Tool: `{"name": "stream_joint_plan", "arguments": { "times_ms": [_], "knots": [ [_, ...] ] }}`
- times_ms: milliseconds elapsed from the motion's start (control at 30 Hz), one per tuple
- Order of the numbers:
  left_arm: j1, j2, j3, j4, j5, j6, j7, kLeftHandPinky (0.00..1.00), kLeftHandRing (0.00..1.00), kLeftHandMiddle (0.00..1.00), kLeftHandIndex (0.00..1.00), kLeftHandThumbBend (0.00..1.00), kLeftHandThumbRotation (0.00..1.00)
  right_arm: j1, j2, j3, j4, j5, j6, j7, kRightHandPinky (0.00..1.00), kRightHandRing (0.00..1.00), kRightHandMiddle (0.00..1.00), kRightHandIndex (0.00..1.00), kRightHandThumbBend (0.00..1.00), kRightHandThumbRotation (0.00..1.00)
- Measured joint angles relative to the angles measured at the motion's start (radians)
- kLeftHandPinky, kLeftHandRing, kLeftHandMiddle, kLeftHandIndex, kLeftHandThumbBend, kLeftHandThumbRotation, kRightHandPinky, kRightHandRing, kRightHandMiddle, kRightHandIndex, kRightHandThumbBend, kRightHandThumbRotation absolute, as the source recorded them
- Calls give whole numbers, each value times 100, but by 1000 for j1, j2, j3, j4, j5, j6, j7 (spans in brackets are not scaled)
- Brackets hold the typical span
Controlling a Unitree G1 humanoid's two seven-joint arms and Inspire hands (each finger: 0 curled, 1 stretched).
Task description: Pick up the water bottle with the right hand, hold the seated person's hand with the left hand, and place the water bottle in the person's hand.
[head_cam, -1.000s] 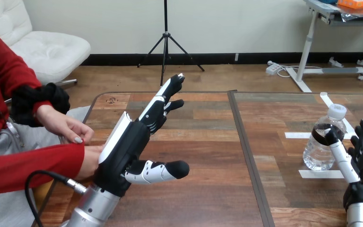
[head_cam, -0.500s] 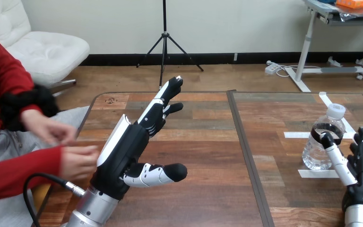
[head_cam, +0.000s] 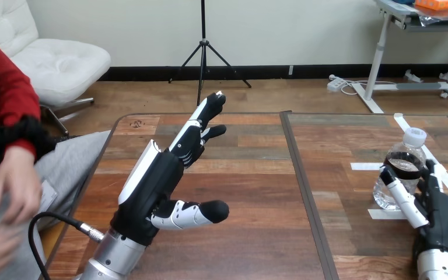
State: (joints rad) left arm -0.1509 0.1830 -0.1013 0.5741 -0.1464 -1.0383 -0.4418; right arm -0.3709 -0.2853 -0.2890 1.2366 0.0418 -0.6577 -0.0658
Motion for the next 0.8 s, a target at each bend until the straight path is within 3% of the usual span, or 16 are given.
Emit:
{"name": "stream_joint_plan", "arguments": {
  "times_ms": [400,800],
  "knots": [
    [19,0,1,-33,-5,16,-10,90,99,100,99,100,70,-10,-6,16,15,-30,31,-22,100,100,98,100,100,57],
    [29,0,1,-35,-4,16,-10,89,98,100,99,100,70,-25,-28,19,25,-42,54,-13,100,100,99,100,100,57]
  ]
}}
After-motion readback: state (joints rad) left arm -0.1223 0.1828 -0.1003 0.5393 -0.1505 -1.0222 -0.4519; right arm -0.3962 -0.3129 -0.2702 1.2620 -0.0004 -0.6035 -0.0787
